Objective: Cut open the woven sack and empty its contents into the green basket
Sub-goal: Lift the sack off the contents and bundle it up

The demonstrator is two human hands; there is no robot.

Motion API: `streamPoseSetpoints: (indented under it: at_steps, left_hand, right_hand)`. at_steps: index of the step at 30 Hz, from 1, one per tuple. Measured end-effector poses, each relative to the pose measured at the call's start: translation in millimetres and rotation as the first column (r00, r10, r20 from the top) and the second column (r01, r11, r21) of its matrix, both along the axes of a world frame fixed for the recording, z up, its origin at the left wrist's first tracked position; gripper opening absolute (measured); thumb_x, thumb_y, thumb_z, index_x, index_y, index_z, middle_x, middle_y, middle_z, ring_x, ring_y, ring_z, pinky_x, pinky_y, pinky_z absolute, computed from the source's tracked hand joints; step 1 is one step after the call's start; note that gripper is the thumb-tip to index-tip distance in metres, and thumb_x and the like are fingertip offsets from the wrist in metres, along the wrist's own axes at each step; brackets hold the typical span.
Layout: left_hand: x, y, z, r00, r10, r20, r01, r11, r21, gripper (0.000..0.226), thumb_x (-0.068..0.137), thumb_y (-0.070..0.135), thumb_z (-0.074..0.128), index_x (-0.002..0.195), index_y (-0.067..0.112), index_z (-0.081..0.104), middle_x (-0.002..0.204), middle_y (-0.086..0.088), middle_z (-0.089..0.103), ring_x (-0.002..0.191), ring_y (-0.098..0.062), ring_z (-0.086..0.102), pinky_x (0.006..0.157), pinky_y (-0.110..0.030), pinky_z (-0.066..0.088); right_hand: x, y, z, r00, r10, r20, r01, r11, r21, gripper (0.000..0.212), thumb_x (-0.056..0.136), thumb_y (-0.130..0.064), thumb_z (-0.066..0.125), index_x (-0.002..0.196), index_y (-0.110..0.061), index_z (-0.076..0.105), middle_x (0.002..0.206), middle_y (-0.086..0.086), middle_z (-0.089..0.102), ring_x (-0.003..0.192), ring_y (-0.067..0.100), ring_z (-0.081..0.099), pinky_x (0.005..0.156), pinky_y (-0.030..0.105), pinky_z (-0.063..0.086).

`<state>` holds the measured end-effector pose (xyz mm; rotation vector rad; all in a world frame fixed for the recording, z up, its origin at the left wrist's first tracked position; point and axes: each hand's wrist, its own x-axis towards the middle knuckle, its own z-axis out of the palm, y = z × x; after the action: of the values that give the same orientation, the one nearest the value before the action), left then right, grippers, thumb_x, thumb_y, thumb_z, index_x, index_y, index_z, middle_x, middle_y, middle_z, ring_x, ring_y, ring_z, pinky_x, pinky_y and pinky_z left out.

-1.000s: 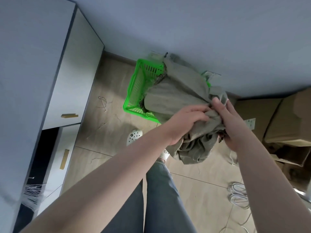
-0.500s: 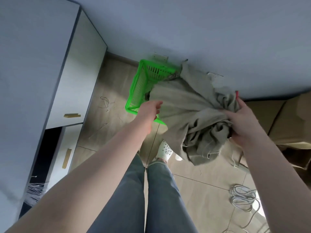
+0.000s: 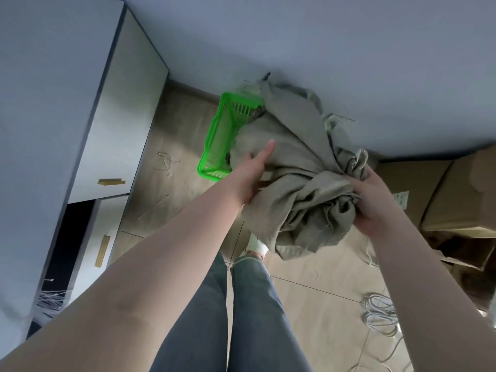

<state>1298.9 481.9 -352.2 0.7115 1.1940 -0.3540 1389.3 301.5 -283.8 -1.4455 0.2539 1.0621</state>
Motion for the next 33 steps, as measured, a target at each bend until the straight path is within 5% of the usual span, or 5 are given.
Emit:
streamPoseSetpoints:
  at_steps: [7, 12, 19, 28, 33]
  left_hand:
    - [5.2, -8.7, 7.8, 0.961, -0.001, 0.275, -0.091, 0.943, 0.321, 0.013, 0.090, 0.003, 0.061, 0.092, 0.009, 0.072, 0.075, 0.000, 0.065, 0.055, -0.006, 0.054, 0.056, -0.017, 0.048]
    - [-25.7, -17.7, -12.5, 0.958, -0.287, 0.004, 0.245, 0.824, 0.511, 0.007, 0.088, 0.008, 0.066, 0.087, 0.011, 0.072, 0.044, 0.013, 0.057, 0.045, 0.001, 0.050, 0.064, -0.026, 0.046]
    - [12.5, -2.8, -0.3, 0.955, -0.274, 0.118, 0.156, 0.796, 0.585, 0.009, 0.090, 0.009, 0.063, 0.092, 0.008, 0.072, 0.073, 0.001, 0.063, 0.066, -0.008, 0.054, 0.077, -0.025, 0.048]
    - [-7.6, -6.6, -7.7, 0.972, -0.199, -0.123, 0.234, 0.842, 0.486, 0.050, 0.089, 0.025, 0.062, 0.136, 0.015, 0.049, 0.115, -0.012, 0.062, 0.099, -0.025, 0.063, 0.085, -0.030, 0.050]
    - [-34.5, -25.2, 16.1, 0.986, -0.074, -0.152, 0.023, 0.950, -0.311, 0.076, 0.078, 0.060, 0.067, 0.134, 0.019, 0.037, 0.142, -0.022, 0.044, 0.120, -0.044, 0.054, 0.086, -0.054, 0.053]
  right_hand:
    - [15.1, -23.1, -9.2, 0.997, -0.054, 0.052, 0.061, 0.987, -0.146, 0.073, 0.063, -0.006, 0.085, 0.130, -0.006, 0.056, 0.123, 0.017, 0.066, 0.110, 0.034, 0.066, 0.097, 0.053, 0.050]
    - [15.7, -20.9, -13.9, 0.983, 0.019, 0.185, 0.039, 0.953, -0.302, 0.063, 0.070, -0.002, 0.081, 0.127, -0.017, 0.058, 0.116, 0.007, 0.070, 0.104, 0.028, 0.069, 0.092, 0.046, 0.054]
    - [17.3, -27.4, -7.8, 0.985, -0.097, 0.144, 0.122, 0.977, -0.174, 0.077, 0.060, -0.018, 0.088, 0.130, -0.013, 0.056, 0.121, 0.013, 0.068, 0.109, 0.034, 0.066, 0.095, 0.053, 0.051]
    - [21.2, -36.1, -22.0, 0.960, -0.274, 0.051, 0.278, 0.953, -0.123, 0.054, 0.076, -0.002, 0.070, 0.128, -0.014, 0.059, 0.122, 0.018, 0.066, 0.108, 0.036, 0.067, 0.092, 0.050, 0.052]
    - [8.9, -27.3, -35.0, 0.983, -0.166, 0.080, 0.183, 0.929, -0.323, 0.050, 0.078, 0.002, 0.068, 0.127, -0.011, 0.060, 0.119, 0.018, 0.068, 0.101, 0.034, 0.069, 0.082, 0.039, 0.057]
